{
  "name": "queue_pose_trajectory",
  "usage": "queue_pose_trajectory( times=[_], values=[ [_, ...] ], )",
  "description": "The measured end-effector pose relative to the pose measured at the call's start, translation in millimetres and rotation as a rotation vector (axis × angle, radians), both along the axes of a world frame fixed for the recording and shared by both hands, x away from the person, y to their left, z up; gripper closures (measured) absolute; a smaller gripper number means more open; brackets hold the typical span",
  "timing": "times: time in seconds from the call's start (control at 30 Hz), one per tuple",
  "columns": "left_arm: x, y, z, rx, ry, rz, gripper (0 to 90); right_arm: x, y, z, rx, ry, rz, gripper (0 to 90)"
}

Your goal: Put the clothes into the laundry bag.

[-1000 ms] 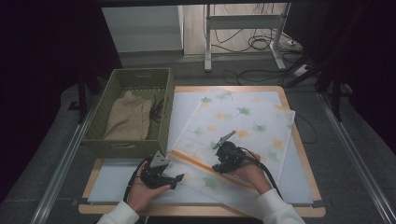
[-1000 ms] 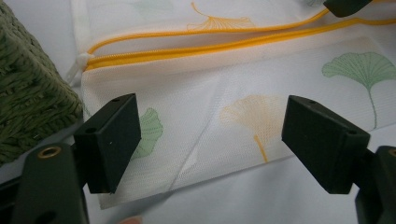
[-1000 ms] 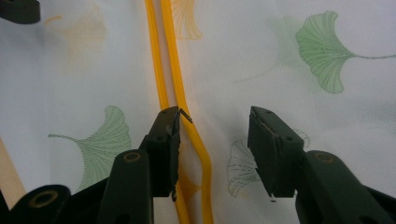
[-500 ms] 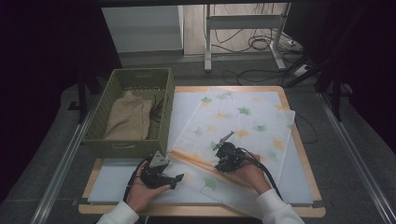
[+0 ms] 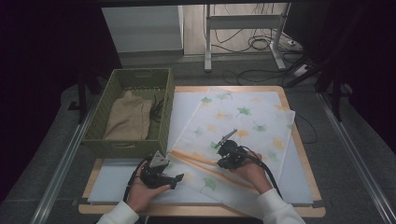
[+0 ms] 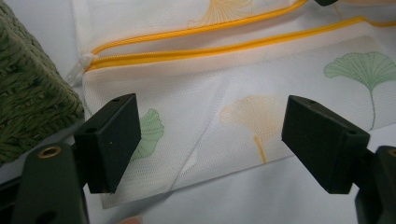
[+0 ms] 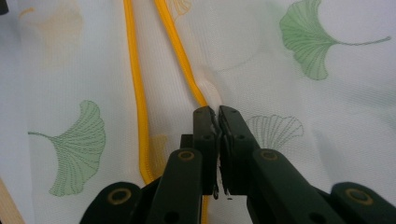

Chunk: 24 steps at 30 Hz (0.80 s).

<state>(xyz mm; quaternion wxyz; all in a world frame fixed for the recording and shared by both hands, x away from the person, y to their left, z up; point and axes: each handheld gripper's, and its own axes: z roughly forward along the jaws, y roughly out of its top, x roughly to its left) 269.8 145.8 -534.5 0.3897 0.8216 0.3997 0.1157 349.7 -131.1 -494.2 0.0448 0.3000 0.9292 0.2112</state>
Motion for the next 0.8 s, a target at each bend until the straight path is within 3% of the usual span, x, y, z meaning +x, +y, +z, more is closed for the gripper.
queue_pose_trajectory(
  times=[0.4,0.8],
  values=[
    [-0.7,2.4,2.6,-0.018,-0.006,0.001,19.3,0.3,-5.2,9.9,0.044,-0.007,0.005,84.5],
    [-1.4,2.7,3.7,-0.031,-0.011,0.003,19.3,-1.3,-12.5,34.0,0.116,-0.053,0.011,84.9]
  ],
)
